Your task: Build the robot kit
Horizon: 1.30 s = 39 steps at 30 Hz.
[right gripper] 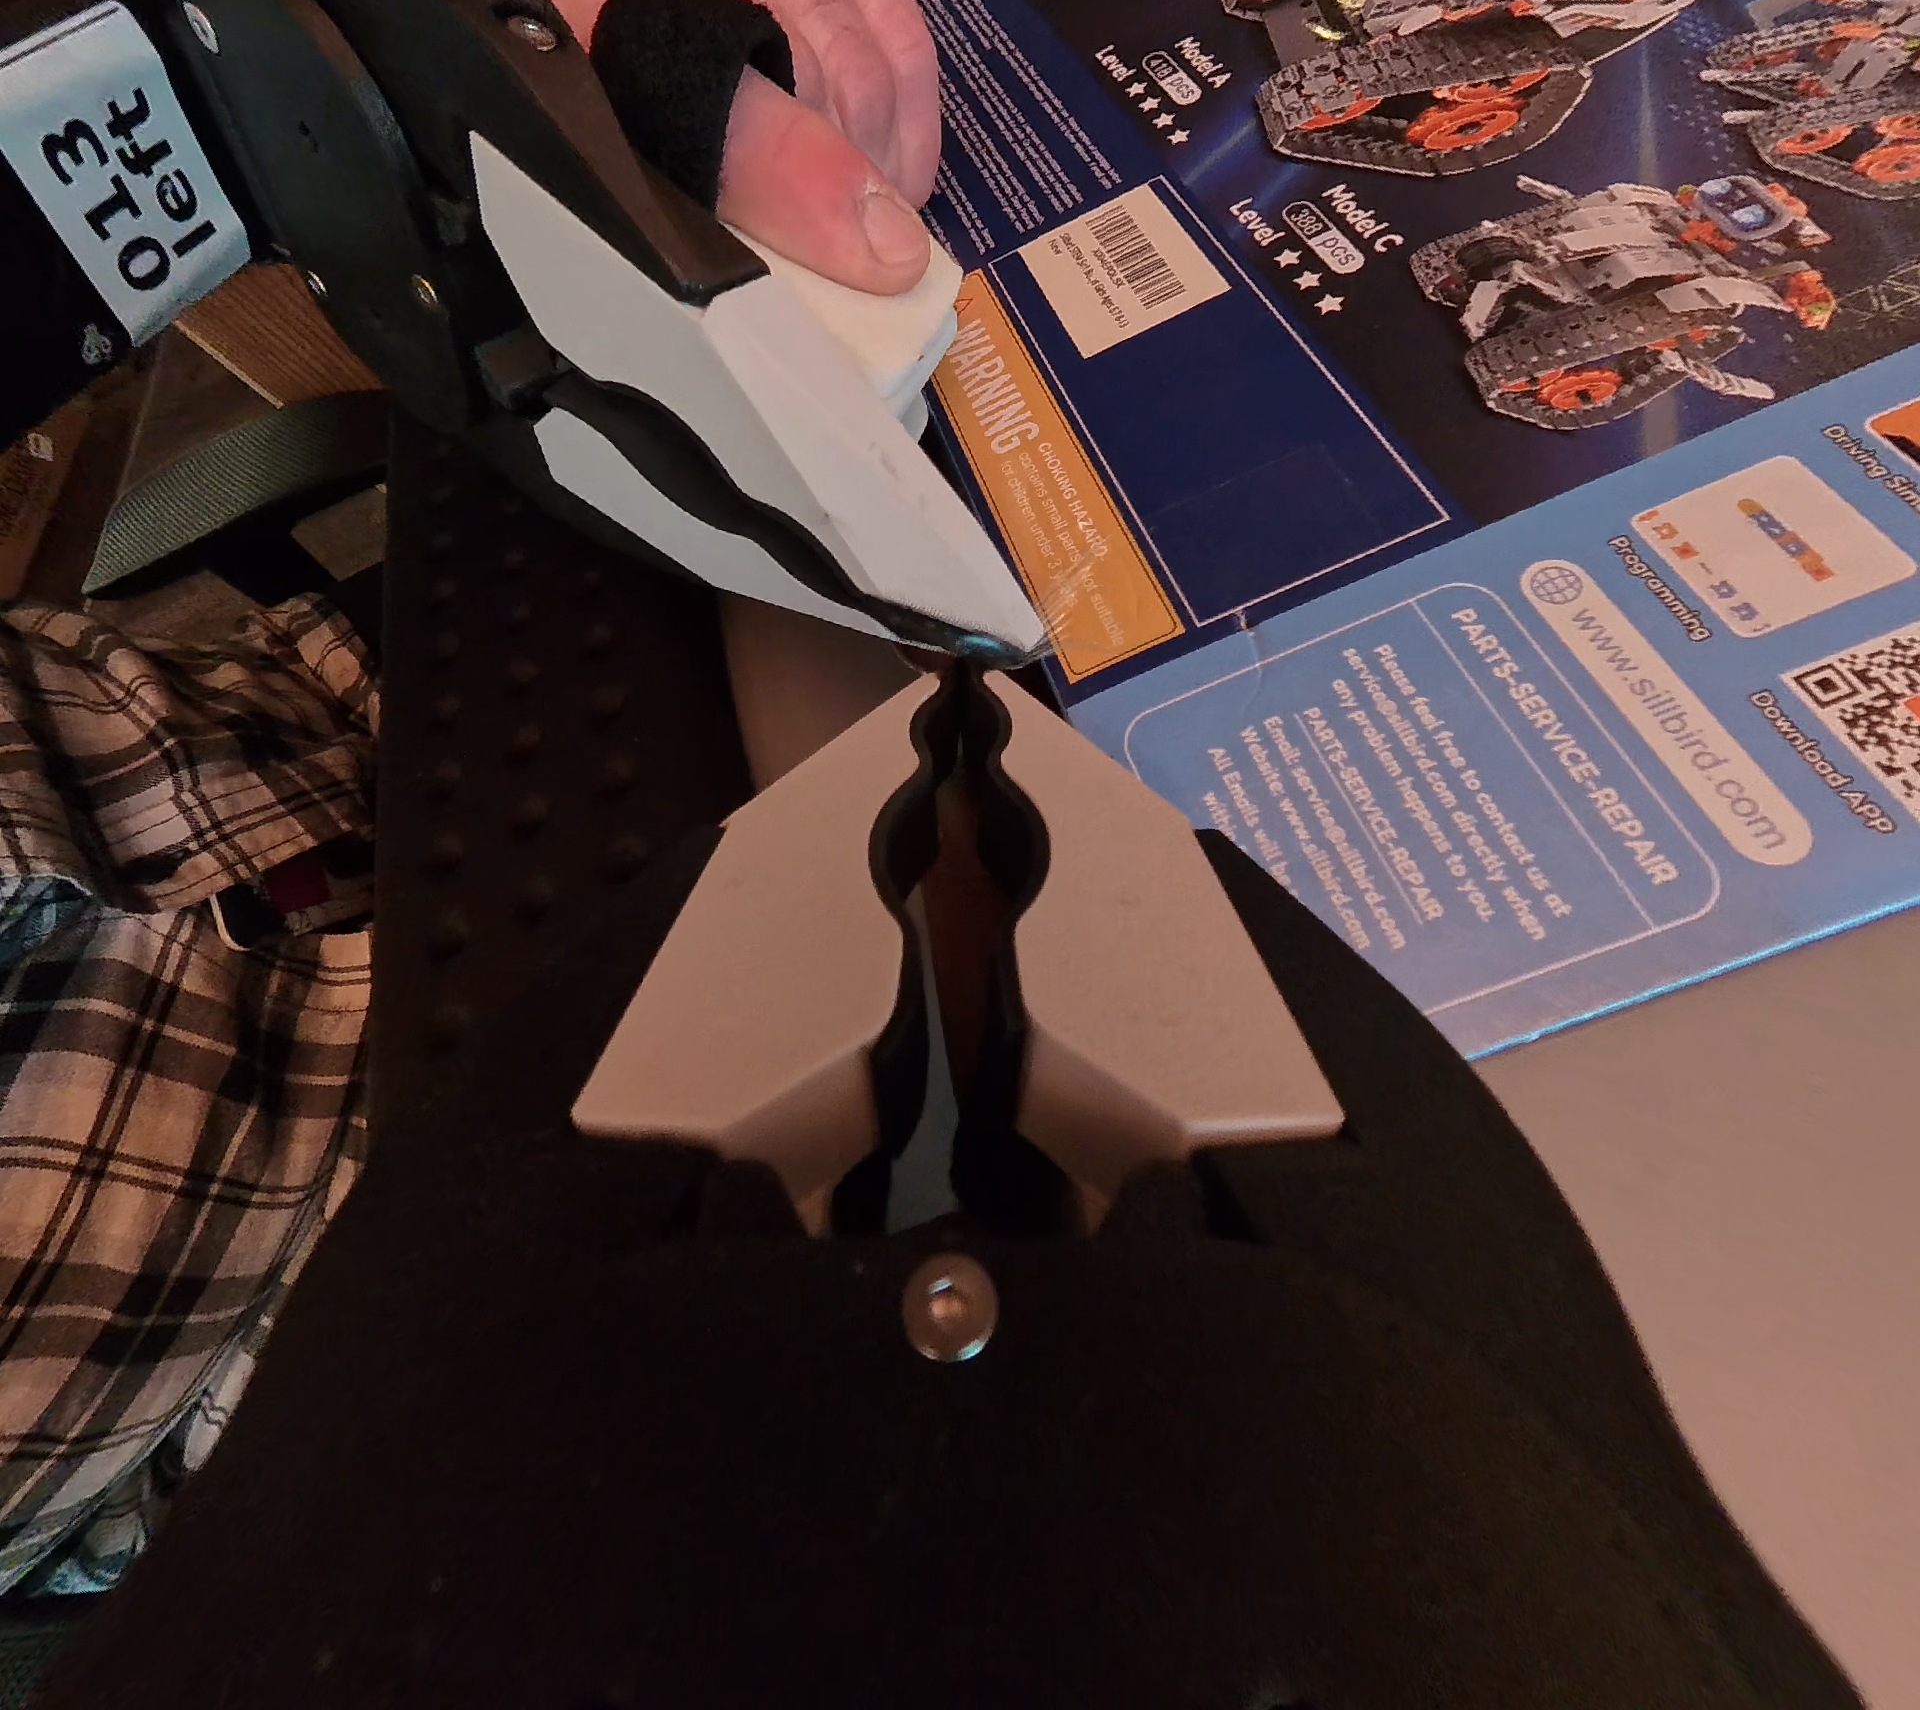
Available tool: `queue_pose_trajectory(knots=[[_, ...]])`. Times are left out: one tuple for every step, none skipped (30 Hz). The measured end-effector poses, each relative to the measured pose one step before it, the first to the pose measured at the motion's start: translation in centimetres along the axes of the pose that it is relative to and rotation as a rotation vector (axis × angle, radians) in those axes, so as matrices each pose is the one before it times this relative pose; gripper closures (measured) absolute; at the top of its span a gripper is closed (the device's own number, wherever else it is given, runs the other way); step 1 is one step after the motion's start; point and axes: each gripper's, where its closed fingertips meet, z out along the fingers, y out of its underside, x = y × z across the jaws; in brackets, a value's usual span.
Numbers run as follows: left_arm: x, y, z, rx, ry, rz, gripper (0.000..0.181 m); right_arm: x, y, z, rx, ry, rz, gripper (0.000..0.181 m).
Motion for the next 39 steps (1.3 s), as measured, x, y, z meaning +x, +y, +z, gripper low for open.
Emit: queue_pose_trajectory(knots=[[-0.033,0.009,-0.016,0.0014,0.0069,-0.0146,0.181,-0.003,0.017,0.004,0.0004,-0.0004,0.0003,0.181],[-0.048,0.024,-0.007,0.0012,0.0078,-0.0174,0.181,0.016,0.036,0.004,0.0004,-0.0003,-0.0002,0.181],[-0.024,0.043,0.019,0.0009,0.0099,-0.0165,0.181,0.066,0.042,-0.021,0.0010,-0.0004,-0.0006,0.181],[0.116,0.030,0.045,0.0010,0.0238,-0.0142,0.181,0.082,-0.009,-0.044,0.0022,0.0023,-0.0007,0.181],[0.232,0.087,0.066,-0.0041,0.0512,-0.0326,0.181,0.091,-0.047,-0.033,0.0043,0.0073,0.0017,0.181],[-0.113,0.153,-0.002,-0.0039,0.0219,-0.0399,0.181,0.092,-0.077,0.034,0.0050,0.0138,0.0011,0.181],[-0.075,0.180,0.011,-0.0103,-0.0162,0.0126,0.181,0.113,0.098,-0.028,0.0013,0.0233,-0.0112,0.181],[0.060,0.085,0.022,-0.0157,-0.0007,-0.0047,0.181,0.055,0.160,-0.094,-0.0016,0.0312,-0.0238,0.181],[-0.121,0.068,-0.033,-0.0026,0.0147,-0.0389,0.181,0.034,-0.033,-0.023,-0.0025,0.0284,-0.0221,0.181],[-0.407,0.104,-0.060,0.0091,-0.0005,-0.0329,0.174,0.055,-0.069,0.003,-0.0043,0.0206,-0.0136,0.181],[-0.177,0.070,-0.019,0.0023,0.0023,-0.0139,0.170,0.006,-0.008,0.030,-0.0056,0.0141,-0.0097,0.180],[-0.127,0.036,0.004,0.0000,-0.0055,-0.0027,0.166,0.000,0.047,-0.009,-0.0043,0.0094,-0.0058,0.180],[-0.273,0.015,-0.019,0.0024,-0.0186,0.0000,0.159,0.039,0.035,-0.107,-0.0005,0.0074,-0.0023,0.177],[-0.135,-0.027,0.009,0.0017,-0.0147,0.0095,0.155,-0.010,0.056,-0.129,0.0004,0.0057,-0.0027,0.175],[0.010,-0.077,0.064,-0.0046,-0.0071,0.0146,0.153,0.002,0.108,-0.075,-0.0028,0.0052,-0.0021,0.174],[0.048,-0.064,0.112,-0.0055,-0.0018,0.0126,0.153,0.037,0.133,-0.077,-0.0055,0.0067,-0.0026,0.174],[0.076,-0.063,0.115,-0.0013,0.0041,0.0093,0.153,0.037,0.167,-0.143,-0.0093,0.0082,-0.0058,0.173],[0.103,-0.054,0.086,-0.0027,0.0044,0.0156,0.152,-0.022,0.112,-0.229,-0.0065,0.0033,-0.0031,0.172],[0.085,-0.056,0.055,-0.0018,0.0002,0.0208,0.149,-0.052,-0.041,-0.373,0.0074,-0.0049,0.0055,0.168],[0.195,-0.059,0.075,-0.0013,0.0085,0.0085,0.147,0.074,-0.147,-0.640,0.0198,-0.0052,0.0088,0.165],[0.072,-0.127,-0.024,0.0080,0.0032,0.0168,0.149,0.331,-0.196,-0.852,0.0239,0.0021,0.0081,0.165],[-0.064,-0.032,-0.034,0.0042,-0.0001,0.0175,0.148,0.762,-0.267,-0.922,0.0241,0.0259,0.0085,0.165],[0.010,-0.026,-0.027,-0.0017,0.0087,0.0136,0.147,1.017,-0.186,-0.798,0.0201,0.0401,0.0048,0.163],[-0.049,-0.088,-0.017,-0.0018,0.0020,0.0282,0.146,1.037,-0.070,-0.522,0.0153,0.0388,0.0046,0.163],[-0.067,-0.101,0.033,-0.0023,0.0026,0.0195,0.144,1.133,-0.009,-0.323,0.0131,0.0440,0.0095,0.163],[0.110,-0.034,0.095,-0.0065,0.0172,0.0077,0.145,0.905,0.320,-0.044,-0.0057,0.0307,0.0095,0.163],[0.054,-0.095,0.092,-0.0032,0.0113,0.0171,0.146,0.669,0.648,0.289,-0.0276,0.0229,-0.0015,0.163],[0.106,-0.060,0.123,-0.0053,0.0143,0.0161,0.149,0.259,0.358,0.440,-0.0117,0.0099,-0.0103,0.161],[0.194,-0.088,0.174,-0.0014,0.0142,0.0168,0.154,-0.303,-0.030,0.369,0.0094,-0.0183,-0.0064,0.166],[0.199,-0.071,0.243,0.0005,0.0120,0.0125,0.160,-0.353,-0.067,0.297,0.0057,-0.0248,-0.0018,0.174],[0.207,0.113,0.234,-0.0065,0.0159,0.0103,0.165,-0.197,0.010,0.141,0.0035,-0.0255,0.0088,0.181],[0.056,0.117,0.180,-0.0004,0.0125,0.0006,0.168,0.004,0.072,0.042,0.0049,-0.0297,0.0258,0.181],[-0.107,0.124,0.137,0.0022,0.0063,-0.0050,0.168,0.129,0.060,0.014,0.0076,-0.0278,0.0255,0.181],[-0.095,0.113,0.147,-0.0010,0.0052,-0.0007,0.168,0.175,0.051,-0.004,0.0034,-0.0210,0.0150,0.181],[-0.047,0.063,0.150,-0.0052,0.0034,0.0076,0.168,0.123,0.063,0.008,0.0006,-0.0199,0.0121,0.181],[-0.017,-0.053,0.109,0.0009,0.0052,0.0098,0.168,0.060,0.095,-0.056,0.0025,-0.0247,0.0141,0.181],[-0.002,-0.018,0.072,-0.0004,0.0144,-0.0035,0.166,0.022,0.098,-0.090,0.0061,-0.0288,0.0164,0.181],[-0.012,-0.037,0.071,0.0001,0.0101,0.0013,0.166,0.035,0.088,-0.076,0.0077,-0.0250,0.0170,0.181],[-0.060,-0.012,0.113,-0.0033,0.0031,0.0009,0.166,0.073,0.039,-0.032,0.0074,-0.0168,0.0131,0.181]])
